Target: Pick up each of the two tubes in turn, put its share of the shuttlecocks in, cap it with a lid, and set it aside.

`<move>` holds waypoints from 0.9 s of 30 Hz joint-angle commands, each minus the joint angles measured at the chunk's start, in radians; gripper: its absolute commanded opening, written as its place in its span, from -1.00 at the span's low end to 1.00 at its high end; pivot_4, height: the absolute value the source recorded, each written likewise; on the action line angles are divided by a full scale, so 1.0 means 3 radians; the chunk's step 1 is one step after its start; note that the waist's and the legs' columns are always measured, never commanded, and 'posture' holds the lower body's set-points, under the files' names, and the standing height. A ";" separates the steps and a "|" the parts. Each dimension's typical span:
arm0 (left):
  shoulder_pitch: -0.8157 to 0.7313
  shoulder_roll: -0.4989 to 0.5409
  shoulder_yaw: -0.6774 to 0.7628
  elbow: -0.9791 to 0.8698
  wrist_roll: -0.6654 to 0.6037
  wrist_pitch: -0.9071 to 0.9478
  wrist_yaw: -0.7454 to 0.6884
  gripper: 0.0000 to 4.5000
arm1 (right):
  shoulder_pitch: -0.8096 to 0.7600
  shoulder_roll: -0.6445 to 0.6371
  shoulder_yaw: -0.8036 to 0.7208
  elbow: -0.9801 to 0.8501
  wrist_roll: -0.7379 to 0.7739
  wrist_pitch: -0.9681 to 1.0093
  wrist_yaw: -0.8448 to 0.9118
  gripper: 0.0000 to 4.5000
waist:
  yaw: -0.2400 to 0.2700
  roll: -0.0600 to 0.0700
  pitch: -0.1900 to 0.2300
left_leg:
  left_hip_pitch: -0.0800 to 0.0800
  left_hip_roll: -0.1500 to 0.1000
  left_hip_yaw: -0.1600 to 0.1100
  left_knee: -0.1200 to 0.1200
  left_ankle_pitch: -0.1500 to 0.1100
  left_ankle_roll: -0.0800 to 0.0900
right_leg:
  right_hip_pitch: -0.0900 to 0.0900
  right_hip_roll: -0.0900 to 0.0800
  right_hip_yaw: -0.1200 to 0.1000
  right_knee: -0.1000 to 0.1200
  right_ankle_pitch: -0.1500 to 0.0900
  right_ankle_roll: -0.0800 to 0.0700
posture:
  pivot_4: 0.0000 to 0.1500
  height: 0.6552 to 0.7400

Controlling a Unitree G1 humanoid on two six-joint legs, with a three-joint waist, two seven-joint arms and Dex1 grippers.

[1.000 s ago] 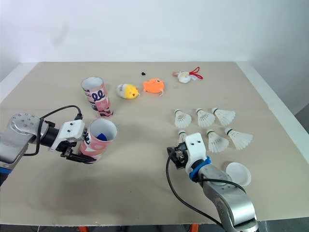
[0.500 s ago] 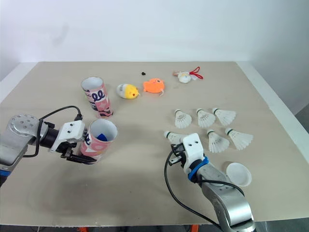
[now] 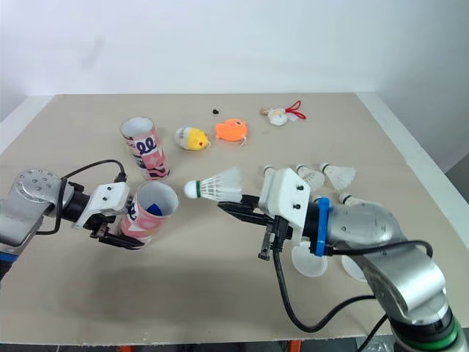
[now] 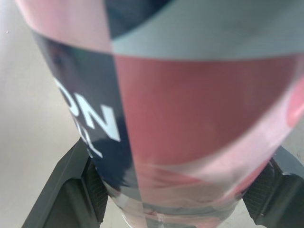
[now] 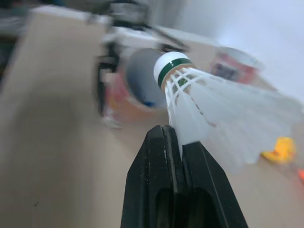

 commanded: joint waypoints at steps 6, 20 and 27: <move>-0.0042 -0.0110 -0.0234 0.0086 0.0122 0.0052 -0.0060 0.44 | -0.1063 0.0294 0.0902 0.1087 -0.0736 -0.0669 0.0767 -0.96 | 0.0007 0.0003 0.0001 | -0.0004 -0.0001 0.0000 0.0003 0.0000 0.0001 | -0.0003 -0.0001 0.0001 0.0001 0.0001 0.0002 | 1.00 1.00; 0.0030 -0.0141 -0.0175 -0.0051 0.0108 0.0170 0.0028 0.44 | -0.1879 0.0937 0.1394 0.2216 -0.1416 -0.1328 0.1334 -0.96 | 0.0013 0.0010 0.0003 | -0.0006 -0.0005 0.0001 0.0007 0.0000 0.0002 | -0.0003 -0.0006 -0.0001 0.0004 0.0002 0.0005 | 1.00 1.00; 0.0046 -0.0132 -0.0145 -0.0078 0.0114 0.0204 0.0037 0.44 | -0.2004 0.1028 0.1188 0.2257 -0.1212 -0.1062 0.1524 0.29 | 0.0012 0.0010 0.0003 | -0.0006 -0.0002 0.0000 0.0008 0.0000 0.0003 | -0.0004 -0.0003 -0.0001 0.0007 0.0005 0.0003 | 1.00 1.00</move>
